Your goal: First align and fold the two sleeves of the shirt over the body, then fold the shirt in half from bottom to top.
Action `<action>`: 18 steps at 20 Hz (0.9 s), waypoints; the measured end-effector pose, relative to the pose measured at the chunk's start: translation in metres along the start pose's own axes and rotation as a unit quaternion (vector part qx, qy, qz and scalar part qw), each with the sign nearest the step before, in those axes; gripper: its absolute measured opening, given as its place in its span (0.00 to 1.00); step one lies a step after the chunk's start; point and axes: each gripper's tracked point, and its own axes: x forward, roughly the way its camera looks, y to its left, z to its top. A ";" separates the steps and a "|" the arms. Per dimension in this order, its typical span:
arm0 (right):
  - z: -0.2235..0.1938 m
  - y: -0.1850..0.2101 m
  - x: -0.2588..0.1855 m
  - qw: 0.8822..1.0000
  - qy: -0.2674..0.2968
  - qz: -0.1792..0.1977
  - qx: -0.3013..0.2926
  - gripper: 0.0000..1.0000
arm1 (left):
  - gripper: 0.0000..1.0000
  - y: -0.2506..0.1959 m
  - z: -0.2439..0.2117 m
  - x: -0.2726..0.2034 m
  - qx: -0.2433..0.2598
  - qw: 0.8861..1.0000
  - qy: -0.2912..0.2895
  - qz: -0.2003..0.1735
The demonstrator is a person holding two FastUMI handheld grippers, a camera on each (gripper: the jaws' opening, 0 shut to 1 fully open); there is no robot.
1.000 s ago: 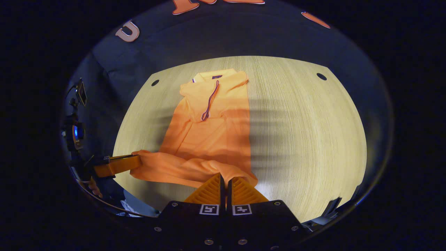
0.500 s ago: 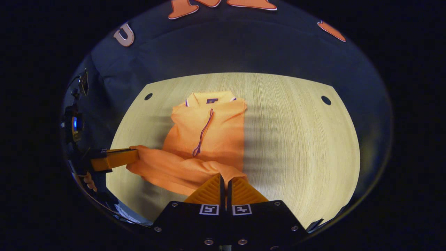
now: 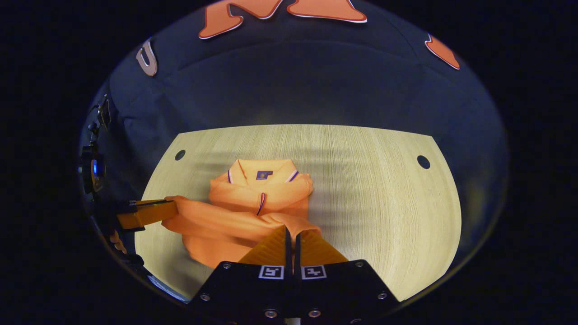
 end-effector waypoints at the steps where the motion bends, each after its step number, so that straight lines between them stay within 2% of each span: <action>1: 0.007 0.000 0.007 1.000 -0.002 -0.002 0.001 0.00 | 0.01 0.001 0.007 0.007 0.000 1.000 -0.001 0.000; 8: 0.029 -0.012 0.068 1.000 -0.001 -0.017 0.004 0.00 | 0.01 0.016 0.035 0.063 -0.004 1.000 -0.005 0.012; 13: 0.028 -0.019 0.106 0.999 0.011 -0.037 0.007 0.00 | 0.01 0.028 0.029 0.104 0.001 1.000 0.016 0.026; 15: 0.026 -0.019 0.109 0.999 0.013 -0.046 0.007 0.02 | 0.01 0.030 0.026 0.113 0.001 0.999 0.023 0.031; 17: 0.029 -0.022 0.110 0.999 0.011 -0.046 0.008 0.04 | 0.05 0.031 0.027 0.112 0.005 0.999 0.023 0.032; 18: 0.030 -0.023 0.113 0.999 0.011 -0.046 0.009 0.09 | 0.05 0.035 0.027 0.113 0.005 0.999 0.023 0.038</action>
